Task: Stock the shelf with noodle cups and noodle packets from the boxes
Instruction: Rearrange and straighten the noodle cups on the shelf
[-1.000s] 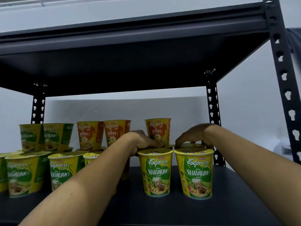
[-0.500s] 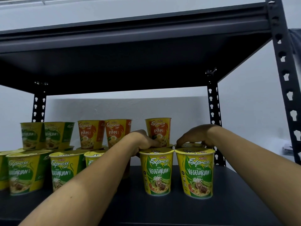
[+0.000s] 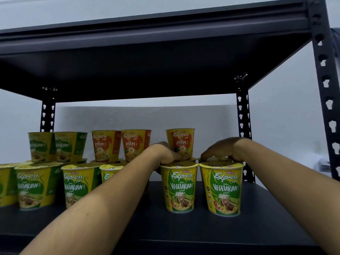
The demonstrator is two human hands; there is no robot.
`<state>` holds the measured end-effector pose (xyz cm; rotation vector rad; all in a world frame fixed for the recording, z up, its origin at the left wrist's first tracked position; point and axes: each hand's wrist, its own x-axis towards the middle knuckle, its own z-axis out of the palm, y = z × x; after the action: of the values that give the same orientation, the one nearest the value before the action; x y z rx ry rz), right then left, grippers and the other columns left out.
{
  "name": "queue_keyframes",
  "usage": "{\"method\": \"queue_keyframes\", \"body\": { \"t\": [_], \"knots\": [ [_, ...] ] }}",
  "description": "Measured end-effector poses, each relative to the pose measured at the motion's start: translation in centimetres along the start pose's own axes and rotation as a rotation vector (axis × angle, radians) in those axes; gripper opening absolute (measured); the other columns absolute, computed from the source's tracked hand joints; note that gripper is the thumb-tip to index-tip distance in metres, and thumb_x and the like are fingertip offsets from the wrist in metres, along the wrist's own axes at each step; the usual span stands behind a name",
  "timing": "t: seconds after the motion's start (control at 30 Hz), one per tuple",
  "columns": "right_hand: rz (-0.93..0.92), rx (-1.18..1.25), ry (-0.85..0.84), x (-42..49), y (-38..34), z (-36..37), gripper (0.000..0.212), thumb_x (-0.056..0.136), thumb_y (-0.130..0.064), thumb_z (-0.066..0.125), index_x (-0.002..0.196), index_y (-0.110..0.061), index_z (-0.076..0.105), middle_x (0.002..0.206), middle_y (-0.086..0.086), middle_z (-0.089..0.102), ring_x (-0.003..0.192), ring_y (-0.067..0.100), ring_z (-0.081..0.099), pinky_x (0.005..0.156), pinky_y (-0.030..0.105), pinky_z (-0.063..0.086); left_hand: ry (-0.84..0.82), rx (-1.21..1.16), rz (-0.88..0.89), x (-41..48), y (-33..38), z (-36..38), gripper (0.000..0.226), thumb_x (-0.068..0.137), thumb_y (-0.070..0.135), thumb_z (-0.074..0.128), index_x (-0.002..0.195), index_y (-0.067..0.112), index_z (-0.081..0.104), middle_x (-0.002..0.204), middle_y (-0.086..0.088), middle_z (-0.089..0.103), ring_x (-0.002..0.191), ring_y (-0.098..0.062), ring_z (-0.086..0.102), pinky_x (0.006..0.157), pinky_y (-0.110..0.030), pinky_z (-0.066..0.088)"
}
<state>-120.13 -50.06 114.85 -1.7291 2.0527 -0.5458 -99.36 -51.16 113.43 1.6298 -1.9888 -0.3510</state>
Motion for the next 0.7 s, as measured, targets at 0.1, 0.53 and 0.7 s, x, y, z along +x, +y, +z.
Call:
{"method": "queue_keyframes", "body": {
  "t": [0.1,0.53,0.7],
  "knots": [
    [-0.002,-0.003,0.059,0.2,0.2,-0.1,0.106,0.054,-0.072,0.083,0.144,-0.028,0.049,0.142,0.011,0.050,0.113,0.037,0.062,0.089,0.051,0.058,-0.013,-0.059,-0.010,-0.4,-0.3,-0.1,0.053,0.091,0.055,0.070,0.118,0.012,0.053,0.095,-0.007,0.065,0.077,-0.021,0.067,0.056,-0.031,0.050],
    [-0.373,0.018,0.332,-9.7,2.2,1.7,0.077,0.081,-0.075,0.065,0.141,-0.027,0.058,0.147,0.000,0.054,0.131,0.026,0.053,0.110,0.050,0.045,0.270,-0.110,0.259,-7.6,-2.2,-0.6,0.068,0.088,0.069,0.063,0.136,0.020,0.061,0.130,0.000,0.066,0.109,-0.018,0.062,0.088,-0.038,0.057],
    [-0.325,0.000,0.294,-11.1,3.0,3.5,0.067,0.076,-0.062,0.078,0.135,-0.036,0.060,0.143,0.005,0.055,0.122,0.029,0.058,0.101,0.048,0.052,0.122,-0.185,0.236,-9.4,-2.8,0.2,0.075,0.078,0.067,0.077,0.138,0.026,0.059,0.131,-0.002,0.059,0.103,-0.018,0.063,0.081,-0.042,0.064]
  ]
}}
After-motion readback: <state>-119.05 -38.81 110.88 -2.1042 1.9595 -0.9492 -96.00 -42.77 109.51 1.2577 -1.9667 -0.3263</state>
